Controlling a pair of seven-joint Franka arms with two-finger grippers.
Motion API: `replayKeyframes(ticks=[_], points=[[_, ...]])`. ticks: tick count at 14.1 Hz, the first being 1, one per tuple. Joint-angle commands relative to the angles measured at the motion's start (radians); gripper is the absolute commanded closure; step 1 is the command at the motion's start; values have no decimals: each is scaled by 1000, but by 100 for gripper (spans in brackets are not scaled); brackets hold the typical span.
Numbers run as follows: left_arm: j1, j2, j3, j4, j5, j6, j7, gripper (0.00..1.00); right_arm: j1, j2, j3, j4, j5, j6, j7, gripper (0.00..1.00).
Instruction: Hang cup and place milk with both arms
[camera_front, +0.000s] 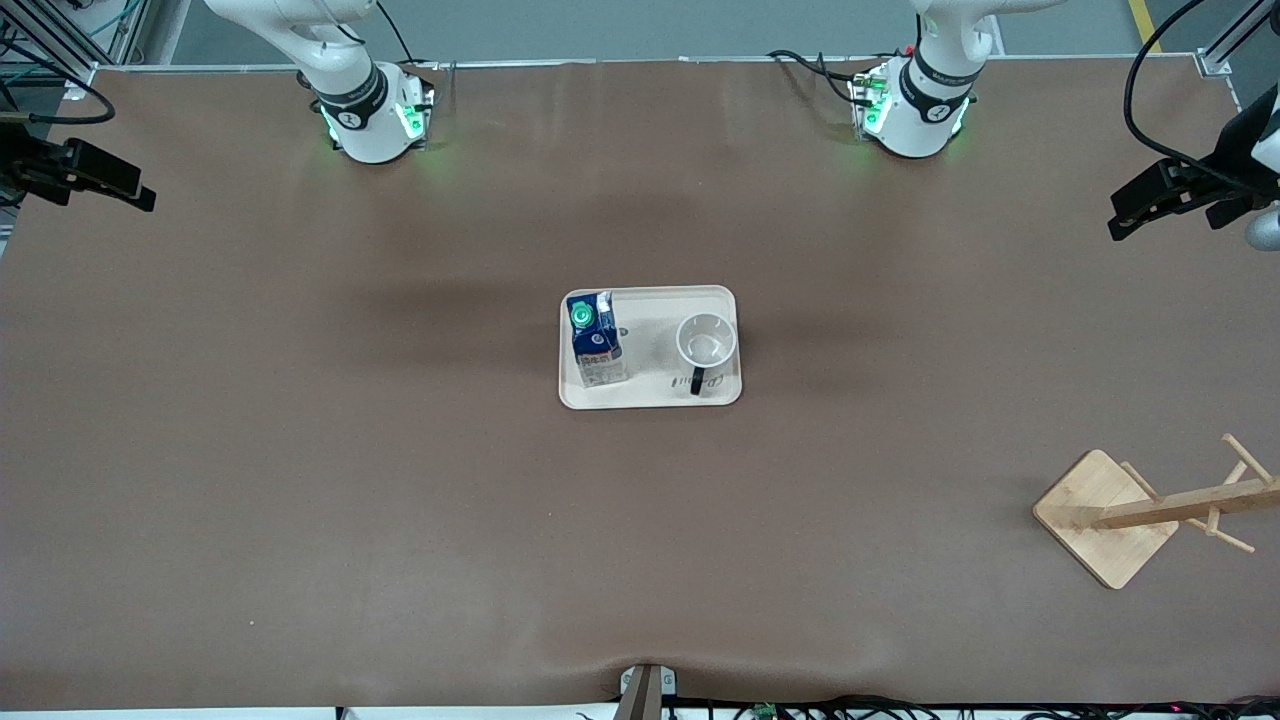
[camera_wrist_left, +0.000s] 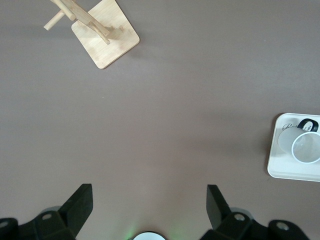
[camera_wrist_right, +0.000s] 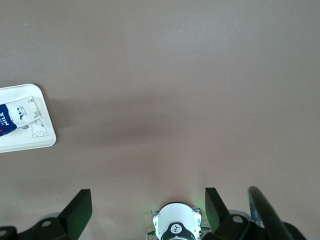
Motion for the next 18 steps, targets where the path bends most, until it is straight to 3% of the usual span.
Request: replayKeyframes(ticks=[1,10,15,18], points=[[3,3,3,13,-6,-15,18,0,-14,-6,9,-3,6,-9,3,0],[-19,58,-12,7,-20,-13,96,0,-10,-3,9,-7,6,-9,4,0],[-137,107,-24,-5,-19,-6,91,0,-10,1,9,-6,6,-3,4,0],[-223,118,-26,-68,-19,41,78,0,-10,1,9,-6,6,1,4,0]])
